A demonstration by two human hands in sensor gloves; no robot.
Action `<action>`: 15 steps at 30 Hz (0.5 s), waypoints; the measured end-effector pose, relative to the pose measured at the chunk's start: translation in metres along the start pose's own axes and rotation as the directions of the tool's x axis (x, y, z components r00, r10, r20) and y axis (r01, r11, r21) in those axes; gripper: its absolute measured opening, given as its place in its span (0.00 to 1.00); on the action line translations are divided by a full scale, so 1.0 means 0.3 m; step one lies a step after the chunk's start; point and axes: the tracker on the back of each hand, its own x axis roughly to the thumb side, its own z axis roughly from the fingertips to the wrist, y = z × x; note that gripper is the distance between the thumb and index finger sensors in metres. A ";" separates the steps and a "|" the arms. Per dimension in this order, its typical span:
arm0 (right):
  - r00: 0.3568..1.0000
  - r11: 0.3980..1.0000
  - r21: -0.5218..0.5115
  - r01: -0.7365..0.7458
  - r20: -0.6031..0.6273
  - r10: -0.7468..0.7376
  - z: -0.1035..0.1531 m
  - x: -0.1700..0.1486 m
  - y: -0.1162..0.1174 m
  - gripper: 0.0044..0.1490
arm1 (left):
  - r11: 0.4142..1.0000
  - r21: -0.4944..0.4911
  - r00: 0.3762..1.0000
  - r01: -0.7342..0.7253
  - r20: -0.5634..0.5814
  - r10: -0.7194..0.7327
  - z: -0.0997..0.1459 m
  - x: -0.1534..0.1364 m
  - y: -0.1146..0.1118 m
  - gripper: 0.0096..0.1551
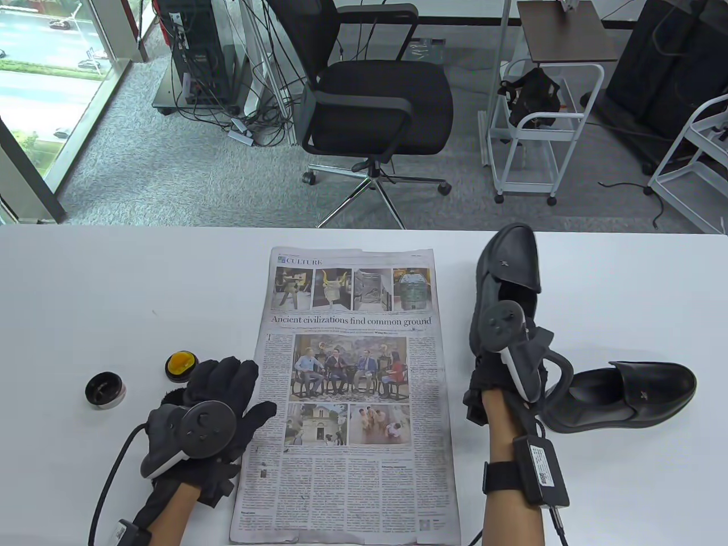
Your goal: Dip and apply built-in sponge shoe polish on shoes
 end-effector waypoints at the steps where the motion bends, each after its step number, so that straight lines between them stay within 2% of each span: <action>1: 0.998 0.999 0.008 0.047 -0.029 -0.047 -0.009 -0.019 0.000 0.33 | 1.000 -0.005 1.000 -0.002 0.004 0.002 0.001 0.003 -0.003 0.46; 5: 0.992 0.994 0.037 0.101 -0.084 -0.098 -0.045 -0.079 0.005 0.38 | 0.999 -0.036 1.000 -0.002 0.023 0.003 0.007 0.013 -0.022 0.46; 9: 0.964 0.971 0.071 0.227 -0.160 -0.214 -0.082 -0.129 0.017 0.42 | 0.999 -0.031 0.999 0.032 0.031 -0.031 0.004 0.025 -0.027 0.47; 15: 0.952 0.958 0.122 0.259 -0.199 -0.233 -0.096 -0.156 0.072 0.49 | 0.998 -0.040 0.999 0.039 0.037 -0.037 0.002 0.033 -0.033 0.48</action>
